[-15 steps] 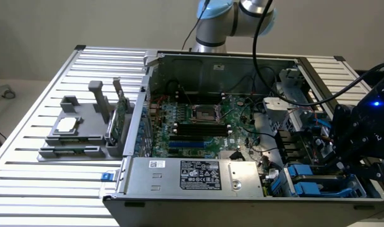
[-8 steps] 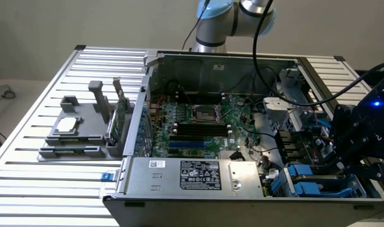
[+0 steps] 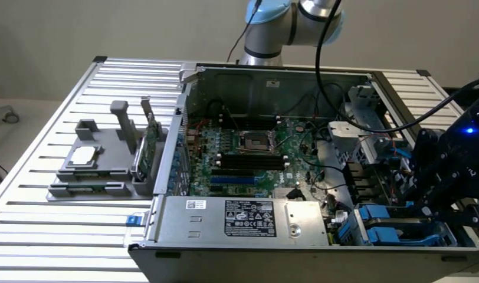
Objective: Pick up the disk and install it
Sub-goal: 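Insert the second disk wire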
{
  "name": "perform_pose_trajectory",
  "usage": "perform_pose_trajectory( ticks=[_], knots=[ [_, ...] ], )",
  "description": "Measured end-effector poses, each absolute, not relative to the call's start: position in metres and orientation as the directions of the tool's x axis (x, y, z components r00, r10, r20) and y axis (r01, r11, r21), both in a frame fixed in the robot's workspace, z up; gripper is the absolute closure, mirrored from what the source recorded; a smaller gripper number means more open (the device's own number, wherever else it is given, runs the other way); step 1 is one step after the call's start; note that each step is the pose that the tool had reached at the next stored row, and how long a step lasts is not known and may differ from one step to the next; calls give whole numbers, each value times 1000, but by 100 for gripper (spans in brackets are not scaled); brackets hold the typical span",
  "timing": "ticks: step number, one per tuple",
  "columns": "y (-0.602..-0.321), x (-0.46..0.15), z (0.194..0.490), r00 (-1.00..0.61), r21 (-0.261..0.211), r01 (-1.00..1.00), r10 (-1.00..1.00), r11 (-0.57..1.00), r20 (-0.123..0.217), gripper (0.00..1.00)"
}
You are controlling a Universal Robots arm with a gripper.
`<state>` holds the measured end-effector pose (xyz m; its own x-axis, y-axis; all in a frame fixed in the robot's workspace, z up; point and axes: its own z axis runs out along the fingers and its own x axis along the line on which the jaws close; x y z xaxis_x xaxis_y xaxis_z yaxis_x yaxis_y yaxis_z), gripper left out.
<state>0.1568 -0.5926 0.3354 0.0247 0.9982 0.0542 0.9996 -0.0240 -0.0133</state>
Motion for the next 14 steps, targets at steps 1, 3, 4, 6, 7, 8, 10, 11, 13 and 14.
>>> perform_pose_trajectory(
  ticks=[1, 3, 4, 6, 7, 8, 10, 11, 13, 14],
  knots=[
    [-593, 157, 336, 25, -13, 1000, 998, -24, 54, 70],
    [-593, 157, 337, 25, -13, 1000, 998, -24, 54, 70],
    [-593, 157, 338, 25, -13, 1000, 998, -24, 54, 70],
    [-593, 157, 339, 25, -13, 1000, 998, -24, 54, 70],
    [-593, 157, 340, 25, -13, 1000, 998, -24, 54, 70],
    [-593, 157, 341, 25, -13, 1000, 998, -24, 54, 70],
    [-593, 157, 343, 25, -13, 1000, 998, -24, 54, 70],
    [-593, 157, 344, 25, -13, 1000, 998, -24, 54, 70],
    [-593, 157, 346, 25, -13, 1000, 998, -24, 54, 70],
    [-593, 157, 347, 25, -13, 1000, 998, -24, 54, 70]
  ],
)
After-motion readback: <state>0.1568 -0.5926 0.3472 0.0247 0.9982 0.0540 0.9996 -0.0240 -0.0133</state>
